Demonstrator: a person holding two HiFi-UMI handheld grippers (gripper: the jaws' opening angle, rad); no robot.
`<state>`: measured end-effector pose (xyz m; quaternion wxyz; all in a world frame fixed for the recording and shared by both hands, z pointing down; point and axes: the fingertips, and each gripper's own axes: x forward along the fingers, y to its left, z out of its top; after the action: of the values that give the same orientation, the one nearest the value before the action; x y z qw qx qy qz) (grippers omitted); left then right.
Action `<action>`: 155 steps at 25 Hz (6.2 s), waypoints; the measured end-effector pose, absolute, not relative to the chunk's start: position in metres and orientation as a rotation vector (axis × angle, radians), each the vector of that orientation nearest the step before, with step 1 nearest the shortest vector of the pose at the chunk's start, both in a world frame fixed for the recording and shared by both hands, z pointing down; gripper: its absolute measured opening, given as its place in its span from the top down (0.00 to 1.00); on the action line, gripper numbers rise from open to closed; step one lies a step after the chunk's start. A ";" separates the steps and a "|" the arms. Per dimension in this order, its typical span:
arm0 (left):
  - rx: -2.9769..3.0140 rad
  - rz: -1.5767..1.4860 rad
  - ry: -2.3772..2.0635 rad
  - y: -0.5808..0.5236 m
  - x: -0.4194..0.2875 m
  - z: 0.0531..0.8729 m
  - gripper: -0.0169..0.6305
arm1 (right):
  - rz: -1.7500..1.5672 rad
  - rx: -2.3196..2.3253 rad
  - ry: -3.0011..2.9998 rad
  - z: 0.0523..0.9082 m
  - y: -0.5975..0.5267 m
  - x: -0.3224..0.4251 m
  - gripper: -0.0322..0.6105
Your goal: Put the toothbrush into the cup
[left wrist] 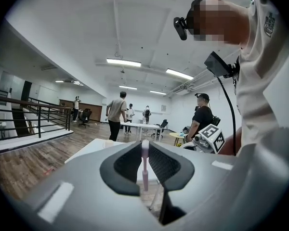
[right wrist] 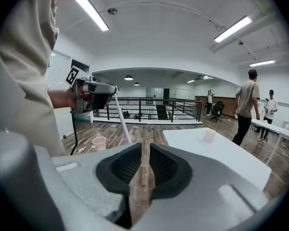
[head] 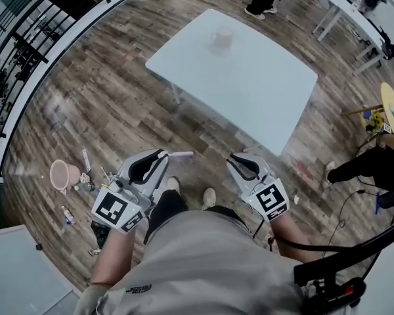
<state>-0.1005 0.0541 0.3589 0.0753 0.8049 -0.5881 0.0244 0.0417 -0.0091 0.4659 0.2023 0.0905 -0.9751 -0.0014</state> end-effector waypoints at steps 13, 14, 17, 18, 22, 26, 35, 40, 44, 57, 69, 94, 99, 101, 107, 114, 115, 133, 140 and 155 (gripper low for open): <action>2.636 0.010 -1.461 -0.083 -0.222 0.356 0.90 | -0.019 0.610 -2.635 0.439 -0.102 -0.055 0.88; 2.658 0.013 -1.432 -0.093 -0.227 0.355 0.90 | -0.004 0.645 -2.621 0.440 -0.106 -0.057 0.88; 2.691 0.012 -1.366 -0.126 -0.243 0.356 0.90 | 0.042 0.712 -2.593 0.443 -0.114 -0.068 0.88; 2.690 0.004 -1.352 -0.137 -0.248 0.358 0.90 | 0.054 0.720 -2.585 0.443 -0.116 -0.072 0.88; 2.689 -0.035 -1.324 -0.181 -0.257 0.364 0.90 | 0.057 0.756 -2.554 0.448 -0.132 -0.069 0.88; 2.700 -0.020 -1.307 -0.230 -0.253 0.370 0.90 | 0.093 0.791 -2.546 0.459 -0.165 -0.062 0.88; 2.661 0.043 -1.298 -0.374 -0.250 0.373 0.90 | 0.133 0.773 -2.583 0.461 -0.277 -0.063 0.88; 2.634 0.085 -1.305 -0.447 -0.243 0.383 0.90 | 0.186 0.773 -2.560 0.472 -0.315 -0.041 0.88; 2.608 0.100 -1.308 -0.494 -0.237 0.398 0.90 | 0.223 0.780 -2.539 0.484 -0.339 -0.022 0.88; 2.365 0.166 -1.299 -0.588 -0.252 0.512 0.90 | 0.363 0.789 -2.480 0.522 -0.375 0.005 0.88; 2.230 0.126 -1.258 -0.607 -0.258 0.575 0.90 | 0.448 0.749 -2.459 0.546 -0.388 0.000 0.88; 2.269 0.245 -1.467 -0.600 -0.277 0.563 0.71 | 0.430 0.677 -2.487 0.554 -0.394 -0.013 0.88; 2.261 0.257 -1.591 -0.574 -0.299 0.542 0.70 | 0.399 0.638 -2.511 0.553 -0.388 -0.023 0.88; 2.273 0.261 -1.626 -0.555 -0.305 0.531 0.70 | 0.367 0.631 -2.519 0.549 -0.386 -0.027 0.88; 2.357 0.249 -1.614 -0.467 -0.286 0.499 0.71 | 0.291 0.650 -2.524 0.535 -0.367 -0.023 0.88; 2.426 0.178 -1.600 -0.342 -0.258 0.452 0.90 | 0.127 0.606 -2.585 0.503 -0.321 -0.039 0.88; 2.434 0.166 -1.598 -0.322 -0.257 0.445 0.94 | 0.101 0.594 -2.595 0.498 -0.310 -0.045 0.89; 2.476 0.142 -1.424 -0.006 -0.214 0.429 0.96 | 0.021 0.527 -2.635 0.445 -0.076 -0.058 0.89; 2.483 0.077 -1.417 0.013 -0.168 0.423 0.96 | -0.056 0.472 -2.672 0.425 -0.042 -0.023 0.89; 2.519 0.116 -1.534 0.068 0.025 0.386 0.96 | -0.064 0.335 -2.730 0.423 0.015 0.137 0.89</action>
<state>0.0245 0.0679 0.3861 0.0948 0.8495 -0.5175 0.0390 0.1374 0.0150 0.4230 0.1938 0.1193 -0.9735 -0.0228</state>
